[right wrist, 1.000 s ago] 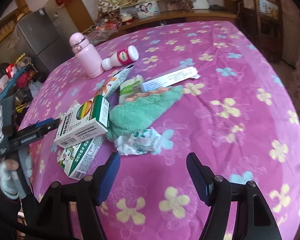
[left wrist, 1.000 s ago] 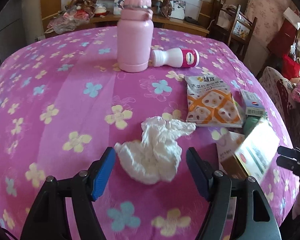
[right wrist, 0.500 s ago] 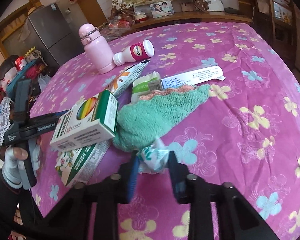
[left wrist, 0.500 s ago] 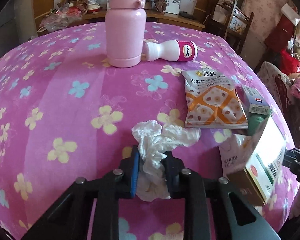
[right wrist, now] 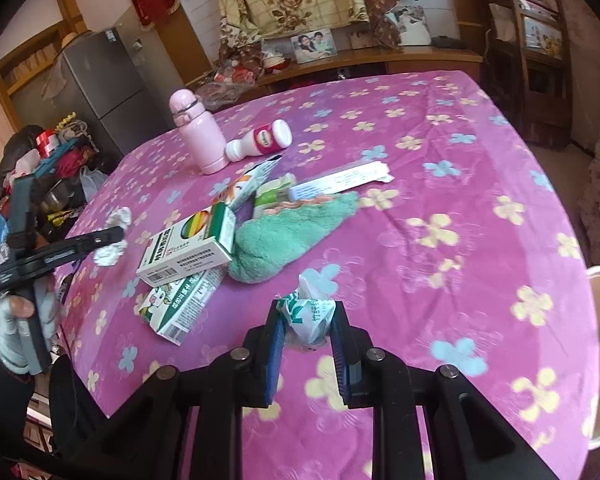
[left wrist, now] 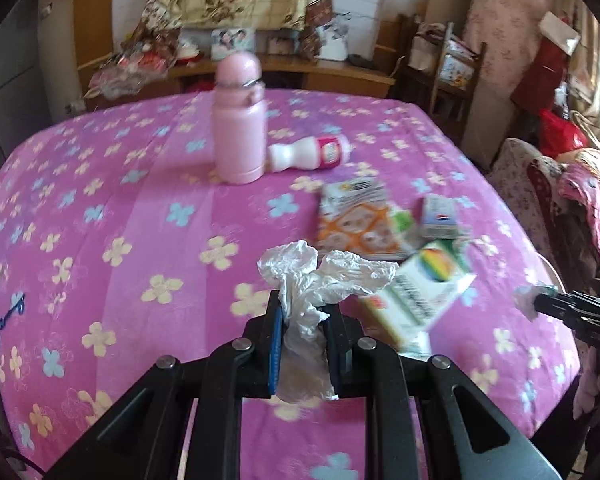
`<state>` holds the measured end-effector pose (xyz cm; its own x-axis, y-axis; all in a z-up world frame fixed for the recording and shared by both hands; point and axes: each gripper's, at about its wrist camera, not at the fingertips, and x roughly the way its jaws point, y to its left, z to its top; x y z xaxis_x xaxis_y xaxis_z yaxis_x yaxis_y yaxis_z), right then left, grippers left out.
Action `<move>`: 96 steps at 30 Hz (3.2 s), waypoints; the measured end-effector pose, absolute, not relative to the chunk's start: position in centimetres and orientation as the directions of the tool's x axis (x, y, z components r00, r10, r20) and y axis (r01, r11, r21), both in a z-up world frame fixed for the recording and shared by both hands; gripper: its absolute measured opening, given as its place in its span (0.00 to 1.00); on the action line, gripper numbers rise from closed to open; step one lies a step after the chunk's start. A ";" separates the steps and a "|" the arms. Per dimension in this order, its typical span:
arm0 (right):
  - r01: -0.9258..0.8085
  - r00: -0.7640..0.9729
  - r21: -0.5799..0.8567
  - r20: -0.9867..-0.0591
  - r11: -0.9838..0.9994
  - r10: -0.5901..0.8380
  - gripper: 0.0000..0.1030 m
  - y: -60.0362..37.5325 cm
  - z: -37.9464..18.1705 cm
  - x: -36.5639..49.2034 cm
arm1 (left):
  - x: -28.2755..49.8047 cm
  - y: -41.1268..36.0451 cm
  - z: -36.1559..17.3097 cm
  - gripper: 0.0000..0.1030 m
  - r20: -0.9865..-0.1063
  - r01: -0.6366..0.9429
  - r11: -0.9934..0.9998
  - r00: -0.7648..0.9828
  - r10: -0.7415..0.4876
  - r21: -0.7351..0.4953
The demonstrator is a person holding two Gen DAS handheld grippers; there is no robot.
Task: Collect trash
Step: 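Carry tissue and packet over the bucket and open both tools to drop them, then move both tools back toward the remaining items on the table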
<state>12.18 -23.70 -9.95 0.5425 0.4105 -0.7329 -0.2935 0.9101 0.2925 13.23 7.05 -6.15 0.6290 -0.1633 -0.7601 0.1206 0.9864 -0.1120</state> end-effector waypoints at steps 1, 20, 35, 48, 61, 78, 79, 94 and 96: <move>-0.290 0.547 0.288 -0.732 0.913 0.405 0.23 -24.0 -9.8 12.0 | 13.1 6.6 -5.9 0.19 -0.756 0.129 0.985 0.632 -0.170 -0.114; -0.142 0.635 0.261 -0.716 0.955 0.290 0.23 -34.1 -6.9 7.8 | 10.2 -12.6 -3.0 0.19 -0.730 0.389 0.919 0.610 -0.309 -0.064; 0.067 0.655 0.230 -0.744 0.971 0.132 0.23 -45.6 -8.3 4.5 | 10.4 -27.1 -5.5 0.19 -0.761 0.567 0.818 0.488 -0.427 -0.096; 0.229 0.609 0.248 -0.791 0.941 0.060 0.23 -53.1 -12.9 4.8 | 12.8 -36.8 -9.2 0.19 -0.792 0.638 0.755 0.379 -0.478 -0.151; 0.312 0.599 0.248 -0.801 0.917 0.013 0.26 -57.0 -15.6 6.3 | 14.9 -40.7 -11.3 0.33 -0.793 0.651 0.734 0.337 -0.508 -0.194; 0.346 0.624 0.353 -0.778 0.869 0.068 0.72 -58.4 -16.8 6.6 | 15.9 -37.6 -11.7 0.66 -0.790 0.592 0.782 0.379 -0.482 -0.193; 0.343 0.620 0.347 -0.782 0.873 0.067 0.72 -58.2 -16.8 6.6 | 15.7 -37.4 -11.6 0.66 -0.788 0.591 0.785 0.387 -0.479 -0.186; 0.246 0.637 0.218 -0.771 0.944 0.013 0.72 -50.7 -11.3 5.1 | 13.0 -31.4 -9.3 0.66 -0.761 0.517 0.851 0.513 -0.397 -0.096; 0.233 0.649 0.216 -0.761 0.948 0.015 0.72 -49.5 -10.4 4.8 | 12.7 -30.3 -9.0 0.66 -0.756 0.503 0.859 0.528 -0.388 -0.089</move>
<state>4.83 -49.46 -10.40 0.6486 0.0145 -0.7610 0.2325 0.9482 0.2163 12.71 -30.27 -8.96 0.5279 -0.3877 -0.7557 0.5033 0.8595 -0.0893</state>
